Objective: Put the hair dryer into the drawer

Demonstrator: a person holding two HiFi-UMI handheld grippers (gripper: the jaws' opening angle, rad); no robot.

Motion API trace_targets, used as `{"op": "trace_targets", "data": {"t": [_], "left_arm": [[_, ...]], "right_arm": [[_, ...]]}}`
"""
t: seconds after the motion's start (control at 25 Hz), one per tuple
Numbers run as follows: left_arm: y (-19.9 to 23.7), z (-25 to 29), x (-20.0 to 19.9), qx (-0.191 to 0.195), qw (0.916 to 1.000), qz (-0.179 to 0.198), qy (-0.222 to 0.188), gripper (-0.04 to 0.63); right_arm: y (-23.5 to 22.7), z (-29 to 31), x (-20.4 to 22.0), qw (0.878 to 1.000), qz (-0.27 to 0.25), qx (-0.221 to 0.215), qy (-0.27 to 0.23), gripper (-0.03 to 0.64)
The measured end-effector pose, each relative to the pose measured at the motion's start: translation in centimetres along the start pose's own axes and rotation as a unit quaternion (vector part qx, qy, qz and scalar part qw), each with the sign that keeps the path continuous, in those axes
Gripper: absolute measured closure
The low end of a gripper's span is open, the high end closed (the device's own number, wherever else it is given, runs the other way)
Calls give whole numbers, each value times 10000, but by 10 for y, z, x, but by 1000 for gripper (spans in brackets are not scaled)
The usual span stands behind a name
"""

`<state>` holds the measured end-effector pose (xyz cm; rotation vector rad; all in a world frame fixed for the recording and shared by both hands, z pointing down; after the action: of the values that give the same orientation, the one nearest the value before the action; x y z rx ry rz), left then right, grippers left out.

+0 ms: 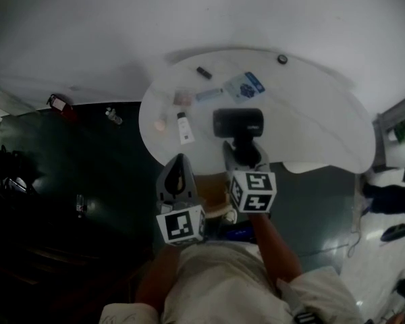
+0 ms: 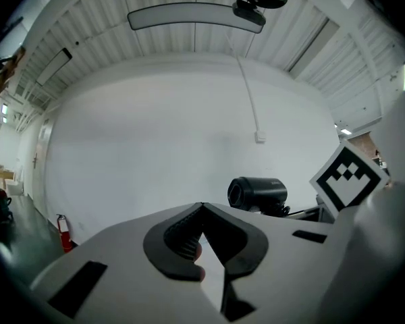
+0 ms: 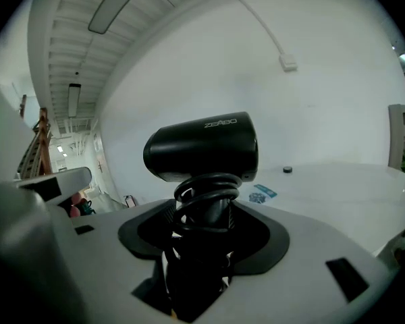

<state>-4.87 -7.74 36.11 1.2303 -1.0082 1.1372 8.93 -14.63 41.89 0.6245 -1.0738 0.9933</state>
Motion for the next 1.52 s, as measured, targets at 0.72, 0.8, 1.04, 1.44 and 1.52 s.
{"op": "trace_targets", "data": {"t": [0.72, 0.8, 1.04, 1.44, 1.52], "left_arm": [[29, -32, -18, -177, 9993, 77, -324, 595], [39, -37, -19, -100, 9993, 37, -352, 595], [67, -60, -14, 200, 9993, -40, -307, 595], [94, -80, 14, 376, 9990, -223, -20, 595], [94, -82, 21, 416, 9988, -255, 36, 595]], "right_arm": [[61, -48, -18, 9949, -545, -431, -737, 367], [73, -49, -10, 9960, -534, -395, -604, 367], [109, -53, 35, 9994, -143, -266, 188, 367], [148, -56, 133, 9781, 557, -325, 1977, 367], [151, -58, 148, 9731, 576, -302, 2211, 367]]}}
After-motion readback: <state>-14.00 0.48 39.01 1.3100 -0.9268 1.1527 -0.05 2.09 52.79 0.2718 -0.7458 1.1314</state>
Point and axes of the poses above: the fingertips, and each gripper's own axes: z forward along the fingers, y to its left, x out of its underside, the point moved 1 cm from there along -z, backward along the fingers, and after that the axes turned 9 degrees about -z, right-handed, at the moved point
